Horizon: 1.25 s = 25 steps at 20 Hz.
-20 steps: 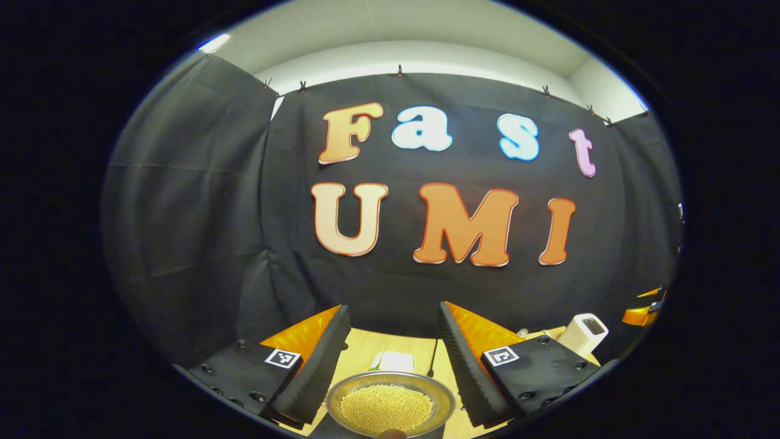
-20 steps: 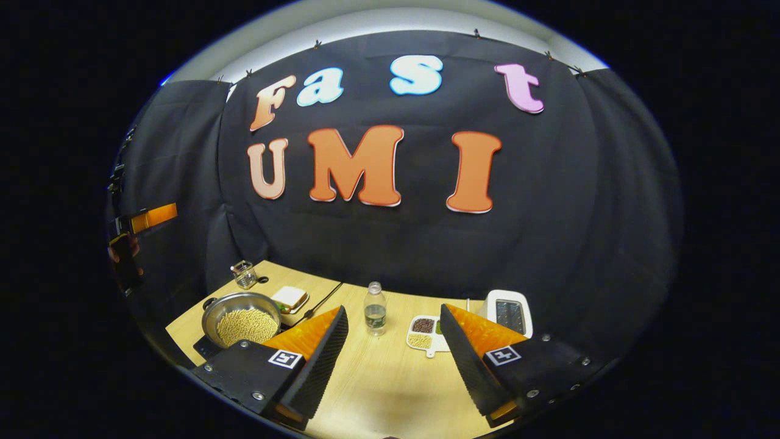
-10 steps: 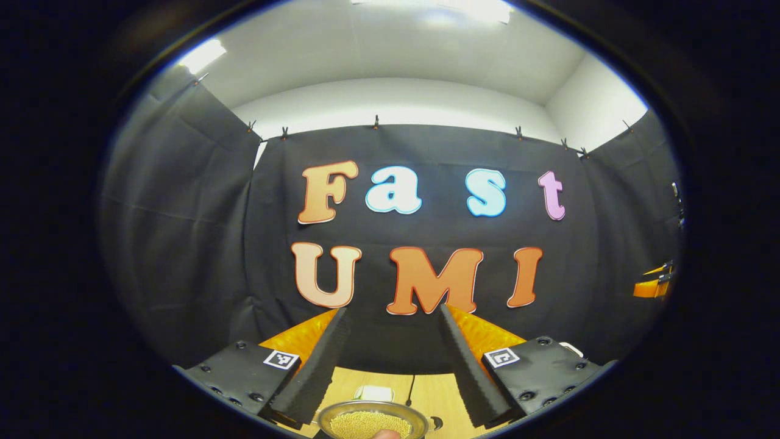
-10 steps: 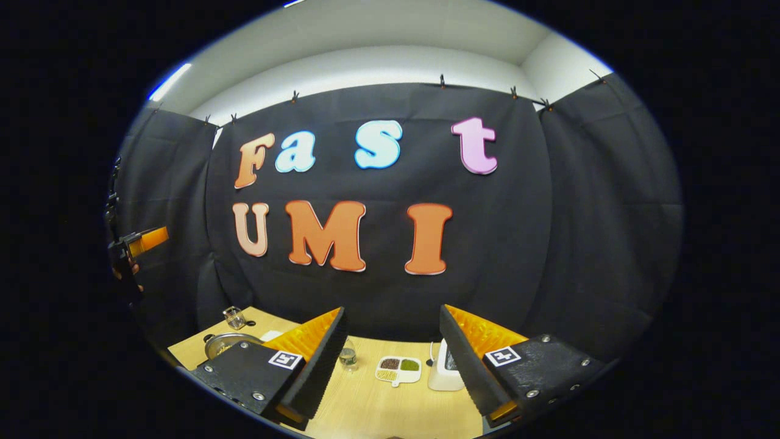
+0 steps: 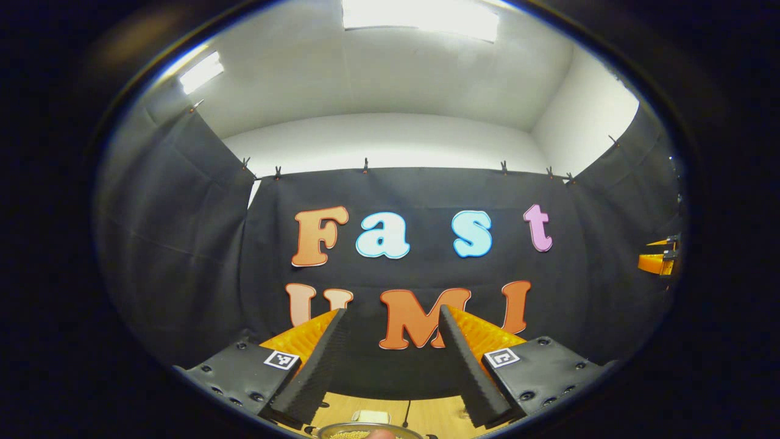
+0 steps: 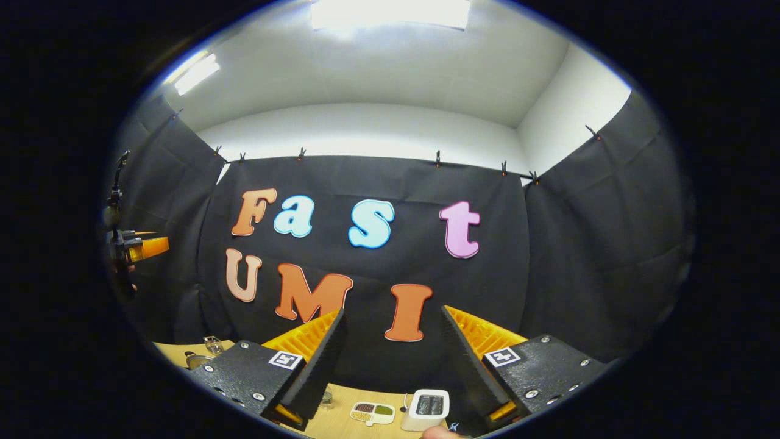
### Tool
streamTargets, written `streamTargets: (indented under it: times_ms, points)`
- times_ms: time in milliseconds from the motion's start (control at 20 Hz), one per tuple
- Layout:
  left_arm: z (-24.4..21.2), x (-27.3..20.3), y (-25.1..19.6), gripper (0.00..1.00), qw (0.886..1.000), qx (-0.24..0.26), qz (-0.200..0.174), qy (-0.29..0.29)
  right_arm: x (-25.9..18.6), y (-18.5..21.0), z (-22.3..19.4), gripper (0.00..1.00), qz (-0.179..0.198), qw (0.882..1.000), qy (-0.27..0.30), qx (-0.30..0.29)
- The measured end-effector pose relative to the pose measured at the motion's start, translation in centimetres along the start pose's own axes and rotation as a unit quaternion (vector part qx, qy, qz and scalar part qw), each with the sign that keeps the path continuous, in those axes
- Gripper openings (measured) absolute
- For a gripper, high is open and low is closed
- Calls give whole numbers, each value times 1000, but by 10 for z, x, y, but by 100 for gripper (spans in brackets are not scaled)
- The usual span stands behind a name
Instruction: First push the handle of the pot to place it horizontally, then grasp the pot with both hands and set it on the induction cooktop.
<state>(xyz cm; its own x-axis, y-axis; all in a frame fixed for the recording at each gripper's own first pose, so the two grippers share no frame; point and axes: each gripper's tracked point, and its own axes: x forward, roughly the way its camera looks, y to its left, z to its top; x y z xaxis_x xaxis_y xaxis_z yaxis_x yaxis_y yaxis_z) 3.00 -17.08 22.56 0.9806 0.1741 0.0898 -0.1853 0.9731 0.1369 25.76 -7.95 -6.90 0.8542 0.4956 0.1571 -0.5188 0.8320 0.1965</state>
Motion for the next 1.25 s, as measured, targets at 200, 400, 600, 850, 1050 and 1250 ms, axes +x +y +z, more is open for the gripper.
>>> streamTargets:
  times_ms: [200,400,600,850,1050,1250]
  points:
    - [14,-7,14,94,1000,6,15,-24,-5,10,25,93,10,999,-35,13]
    - [9,-13,26,94,999,1,32,-21,-4,16,29,93,13,998,-47,28]
    - [15,-20,40,96,998,3,56,-37,-4,18,21,93,16,999,-38,21]
    - [6,-23,46,96,997,1,68,-31,1,15,14,93,11,999,-36,12]
    - [8,-25,49,96,997,-15,72,-39,1,14,12,89,15,999,-39,19]
    - [13,-26,57,96,994,-15,90,-52,-2,10,10,93,13,998,-49,22]
